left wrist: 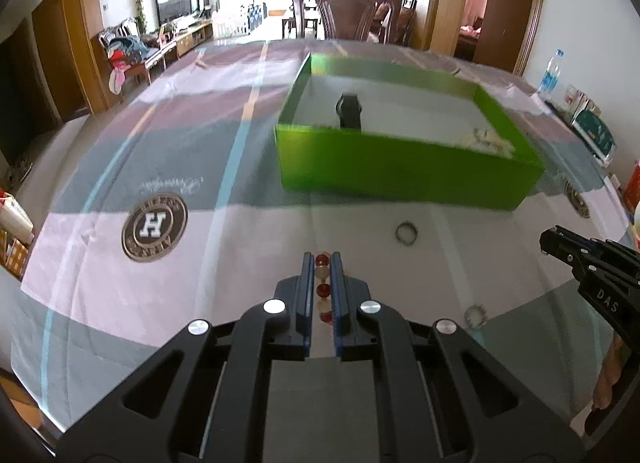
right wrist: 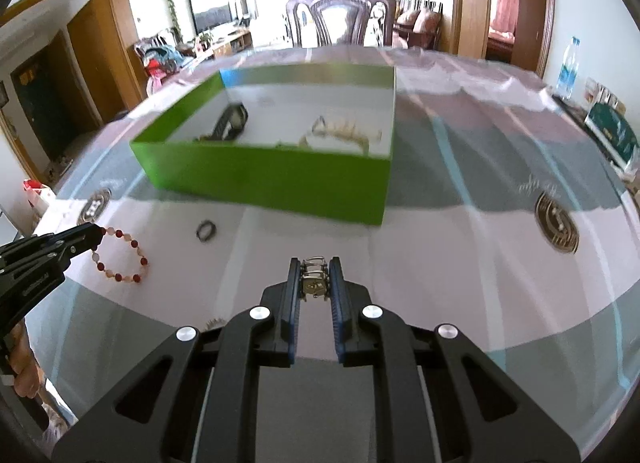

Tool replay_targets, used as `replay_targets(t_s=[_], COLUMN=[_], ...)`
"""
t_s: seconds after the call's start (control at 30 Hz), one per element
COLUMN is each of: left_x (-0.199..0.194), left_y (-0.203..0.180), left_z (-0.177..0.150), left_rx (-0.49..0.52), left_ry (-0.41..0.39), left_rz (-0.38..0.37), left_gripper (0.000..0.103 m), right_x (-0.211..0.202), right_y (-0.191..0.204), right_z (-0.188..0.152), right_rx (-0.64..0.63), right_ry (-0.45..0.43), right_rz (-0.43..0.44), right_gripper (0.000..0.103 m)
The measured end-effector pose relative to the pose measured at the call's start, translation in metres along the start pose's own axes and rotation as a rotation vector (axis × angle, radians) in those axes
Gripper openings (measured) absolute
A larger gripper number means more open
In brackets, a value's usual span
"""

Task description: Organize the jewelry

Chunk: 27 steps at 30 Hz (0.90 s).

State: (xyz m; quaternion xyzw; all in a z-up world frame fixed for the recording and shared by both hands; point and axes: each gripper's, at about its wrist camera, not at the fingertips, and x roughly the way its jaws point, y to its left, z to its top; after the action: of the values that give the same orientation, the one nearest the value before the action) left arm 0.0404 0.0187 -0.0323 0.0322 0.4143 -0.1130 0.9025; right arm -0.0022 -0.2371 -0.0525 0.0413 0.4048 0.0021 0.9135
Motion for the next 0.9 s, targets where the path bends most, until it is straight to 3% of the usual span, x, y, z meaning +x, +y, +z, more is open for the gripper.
replay_targets(t_s=[0.3, 0.67, 0.9], left_x=[-0.011, -0.041, -0.036], left_y=[-0.01, -0.017, -0.023], left_z=[0.009, 0.051, 0.058], left_rx=[0.027, 0.036, 0.039], left_ry=[-0.016, -0.157, -0.158], left_rz=[-0.033, -0.003, -0.016], left_gripper=[0.008, 0.008, 0.008], right_x=[0.007, 0.0, 0.002], right_y=[0.013, 0.028, 0.035], right_z=[0.003, 0.021, 0.024], right_rx=[-0.03, -0.05, -0.054], right_ry=[0.021, -0.036, -0.031], right_rz=[0.018, 0.034, 0.039], right_gripper=[0.014, 0.014, 0.014])
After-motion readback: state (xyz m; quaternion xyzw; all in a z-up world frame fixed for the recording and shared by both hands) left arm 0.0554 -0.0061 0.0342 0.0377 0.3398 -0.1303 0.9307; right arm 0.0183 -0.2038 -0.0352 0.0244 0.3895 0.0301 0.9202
